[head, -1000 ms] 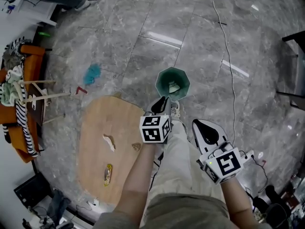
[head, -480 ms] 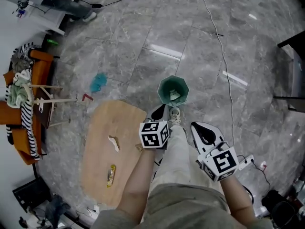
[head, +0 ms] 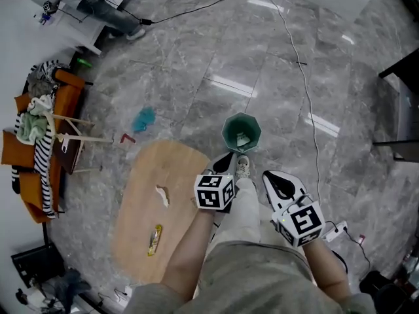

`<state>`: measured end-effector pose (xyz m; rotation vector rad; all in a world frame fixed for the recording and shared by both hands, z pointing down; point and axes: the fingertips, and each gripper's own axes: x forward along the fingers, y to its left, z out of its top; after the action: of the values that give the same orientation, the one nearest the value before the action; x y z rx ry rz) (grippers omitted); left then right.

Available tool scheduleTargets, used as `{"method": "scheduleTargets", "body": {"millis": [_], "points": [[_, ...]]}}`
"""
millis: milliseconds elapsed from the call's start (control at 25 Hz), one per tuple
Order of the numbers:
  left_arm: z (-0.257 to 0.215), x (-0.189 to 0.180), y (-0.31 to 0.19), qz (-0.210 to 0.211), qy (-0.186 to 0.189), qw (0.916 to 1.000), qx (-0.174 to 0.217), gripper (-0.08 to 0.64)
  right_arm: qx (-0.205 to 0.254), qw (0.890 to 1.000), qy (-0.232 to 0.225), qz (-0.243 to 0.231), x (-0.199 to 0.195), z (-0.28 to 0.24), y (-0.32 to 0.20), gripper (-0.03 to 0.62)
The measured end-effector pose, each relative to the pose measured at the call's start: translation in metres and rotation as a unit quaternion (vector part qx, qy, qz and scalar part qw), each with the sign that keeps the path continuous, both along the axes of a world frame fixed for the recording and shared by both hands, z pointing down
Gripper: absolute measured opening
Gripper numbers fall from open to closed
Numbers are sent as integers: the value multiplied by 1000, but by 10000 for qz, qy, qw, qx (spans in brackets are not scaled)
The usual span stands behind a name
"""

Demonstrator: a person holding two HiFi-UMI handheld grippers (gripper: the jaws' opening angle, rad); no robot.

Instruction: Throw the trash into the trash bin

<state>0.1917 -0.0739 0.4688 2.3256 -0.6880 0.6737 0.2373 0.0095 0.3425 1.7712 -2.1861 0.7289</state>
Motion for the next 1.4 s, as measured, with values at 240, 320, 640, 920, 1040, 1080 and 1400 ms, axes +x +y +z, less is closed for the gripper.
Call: {"method": "scheduleTargets", "body": {"millis": [240, 320, 640, 920, 1040, 1080, 1400], "points": [[-31, -16, 19, -33, 94, 9998, 159, 11, 114, 9998, 62, -134, -17, -16, 16, 8], [-40, -22, 25, -59, 119, 9997, 184, 11, 160, 9996, 86, -195, -22, -22, 20, 8], [-73, -44, 46, -105, 195, 9991, 360, 11, 374, 9987, 86, -324, -39, -46, 34, 8], [-107, -62, 59, -45, 250, 9980, 583, 11, 569, 9977, 117, -354, -45, -65, 44, 8], [-117, -69, 66, -42, 306, 9972, 682, 11, 642, 9973, 103, -327, -49, -71, 53, 8], [-120, -71, 68, -53, 320, 9969, 716, 11, 663, 9972, 107, -332, -50, -73, 56, 8], [-137, -83, 87, -247, 441, 9947, 890, 11, 739, 9958, 137, -531, -63, -77, 77, 8]]}}
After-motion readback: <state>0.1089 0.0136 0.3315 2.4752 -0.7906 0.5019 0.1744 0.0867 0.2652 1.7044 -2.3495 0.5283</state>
